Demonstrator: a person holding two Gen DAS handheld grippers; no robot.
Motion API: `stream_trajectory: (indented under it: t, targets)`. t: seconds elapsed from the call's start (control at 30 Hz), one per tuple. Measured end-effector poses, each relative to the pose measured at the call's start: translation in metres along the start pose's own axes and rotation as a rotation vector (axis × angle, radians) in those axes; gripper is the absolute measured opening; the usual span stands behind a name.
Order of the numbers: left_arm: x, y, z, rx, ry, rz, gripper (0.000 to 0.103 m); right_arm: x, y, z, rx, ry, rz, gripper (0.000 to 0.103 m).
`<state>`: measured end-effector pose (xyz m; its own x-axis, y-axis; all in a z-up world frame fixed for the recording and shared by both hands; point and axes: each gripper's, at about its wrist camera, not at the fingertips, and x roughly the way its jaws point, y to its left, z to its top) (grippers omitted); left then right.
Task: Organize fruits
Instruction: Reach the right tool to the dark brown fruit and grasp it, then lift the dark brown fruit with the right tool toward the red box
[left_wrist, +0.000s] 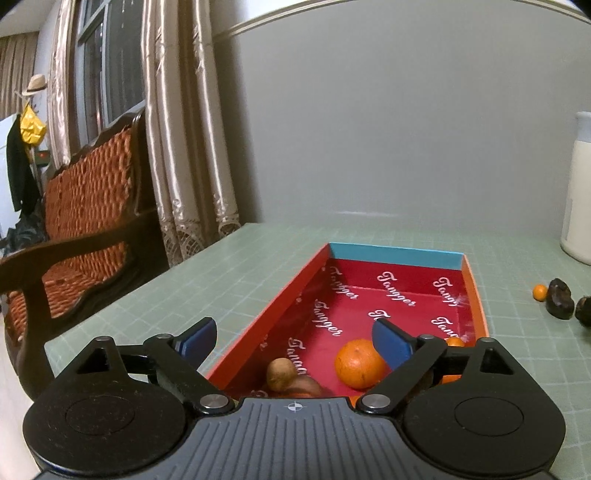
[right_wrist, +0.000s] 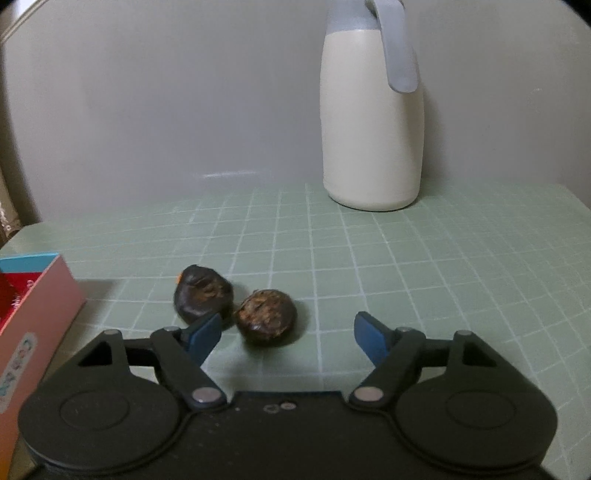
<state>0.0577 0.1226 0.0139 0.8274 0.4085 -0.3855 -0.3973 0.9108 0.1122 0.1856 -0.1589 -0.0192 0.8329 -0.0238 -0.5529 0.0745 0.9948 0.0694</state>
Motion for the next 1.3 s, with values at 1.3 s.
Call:
stream_trajectory:
  t: [1.3]
  targets:
    - [-0.004, 0.025, -0.009, -0.013, -0.002, 0.092, 0.092, -0.038, 0.03, 0.001, -0.075, -0.058, 0.174, 0.04]
